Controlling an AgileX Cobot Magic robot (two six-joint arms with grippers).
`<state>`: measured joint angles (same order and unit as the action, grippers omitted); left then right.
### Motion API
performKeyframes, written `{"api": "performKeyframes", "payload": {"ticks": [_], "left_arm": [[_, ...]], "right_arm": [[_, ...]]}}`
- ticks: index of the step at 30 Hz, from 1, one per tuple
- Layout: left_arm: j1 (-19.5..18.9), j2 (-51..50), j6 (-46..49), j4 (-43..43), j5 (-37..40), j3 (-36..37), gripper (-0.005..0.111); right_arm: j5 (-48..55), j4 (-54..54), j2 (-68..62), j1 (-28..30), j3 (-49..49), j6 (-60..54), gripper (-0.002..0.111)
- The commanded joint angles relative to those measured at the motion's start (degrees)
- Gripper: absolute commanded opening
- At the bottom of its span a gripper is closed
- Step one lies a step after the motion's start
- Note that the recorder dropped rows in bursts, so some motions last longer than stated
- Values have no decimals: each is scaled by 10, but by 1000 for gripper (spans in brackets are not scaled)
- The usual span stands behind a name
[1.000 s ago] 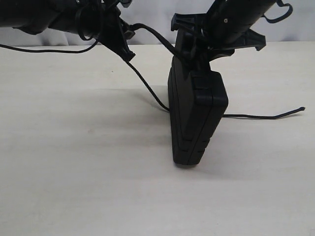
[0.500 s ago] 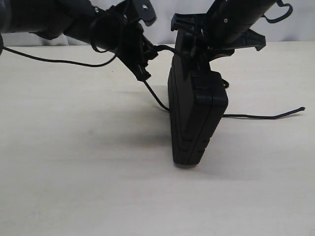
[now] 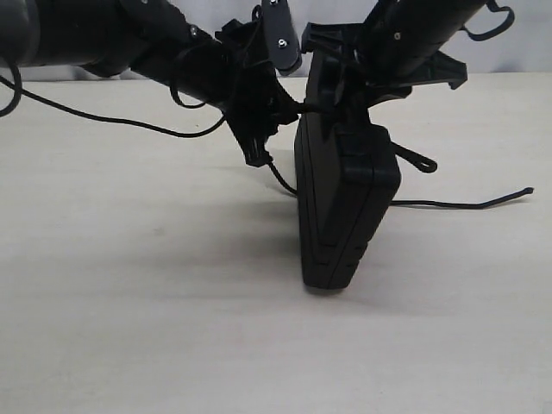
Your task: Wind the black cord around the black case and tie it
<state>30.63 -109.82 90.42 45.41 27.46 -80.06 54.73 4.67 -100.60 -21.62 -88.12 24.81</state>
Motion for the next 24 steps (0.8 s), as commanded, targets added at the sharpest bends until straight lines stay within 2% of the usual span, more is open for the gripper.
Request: {"api": "performKeyframes", "payload": {"ticks": [1, 5, 12, 14, 16, 17, 18, 20, 22, 24], "left_arm": [[8, 6, 46, 74, 7, 0, 0], [8, 6, 124, 168, 15, 0, 0], [8, 6, 132, 200, 27, 0, 1], [8, 6, 132, 194, 29, 0, 12], [5, 6, 129, 171, 27, 0, 41], [4, 7, 128, 166, 27, 0, 61], [1, 8, 128, 162, 30, 0, 68], [-17, 21, 76, 99, 42, 0, 70], [-34, 38, 25, 1, 102, 0, 70], [-35, 30, 25, -19, 125, 0, 70]], "right_arm": [[-24, 23, -4, 1, -1, 0, 4], [-24, 24, -6, 1, -1, -5, 4], [-35, 49, -6, 1, -1, -16, 4], [-35, 49, -6, 1, -1, -16, 4], [-35, 49, -6, 1, -1, -17, 4], [-35, 49, -6, 1, -1, -17, 4], [-35, 49, -6, 1, -1, -17, 4], [-35, 49, -6, 1, -1, -17, 4], [-35, 49, -6, 1, -1, -17, 4], [-32, 49, -6, 1, -1, -17, 4]]}}
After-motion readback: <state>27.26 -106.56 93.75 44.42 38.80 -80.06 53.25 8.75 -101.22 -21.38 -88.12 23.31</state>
